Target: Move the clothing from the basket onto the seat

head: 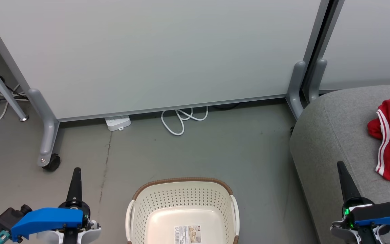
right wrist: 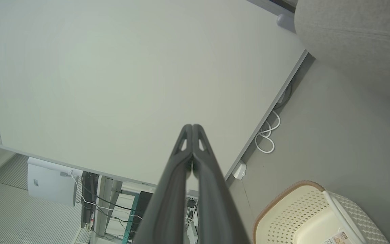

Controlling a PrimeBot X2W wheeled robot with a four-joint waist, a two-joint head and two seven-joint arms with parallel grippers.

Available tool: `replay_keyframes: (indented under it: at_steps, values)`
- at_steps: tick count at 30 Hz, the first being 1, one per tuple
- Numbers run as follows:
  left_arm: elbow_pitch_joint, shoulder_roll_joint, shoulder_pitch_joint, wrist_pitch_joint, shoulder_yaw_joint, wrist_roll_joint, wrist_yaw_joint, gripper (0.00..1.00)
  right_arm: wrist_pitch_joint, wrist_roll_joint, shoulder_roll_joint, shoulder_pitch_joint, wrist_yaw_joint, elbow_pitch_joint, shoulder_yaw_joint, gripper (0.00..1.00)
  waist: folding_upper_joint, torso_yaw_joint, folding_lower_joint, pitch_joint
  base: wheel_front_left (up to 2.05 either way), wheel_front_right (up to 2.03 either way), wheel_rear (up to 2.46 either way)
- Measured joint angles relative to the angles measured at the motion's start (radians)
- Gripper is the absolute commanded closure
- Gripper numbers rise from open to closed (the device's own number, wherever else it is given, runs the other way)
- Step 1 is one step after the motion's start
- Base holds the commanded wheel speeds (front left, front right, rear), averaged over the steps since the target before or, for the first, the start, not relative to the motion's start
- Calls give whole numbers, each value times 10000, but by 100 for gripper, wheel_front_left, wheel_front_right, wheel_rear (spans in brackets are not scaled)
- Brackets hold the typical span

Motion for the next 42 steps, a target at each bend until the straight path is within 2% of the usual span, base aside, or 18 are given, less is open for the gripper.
replay_keyframes:
  at_steps: [42]
  values:
    - [-123,2,-250,830,370,-3254,-17,100,844,3338,92,-250,0,-23,-157,100,0,-273,0,17,0,0,0]
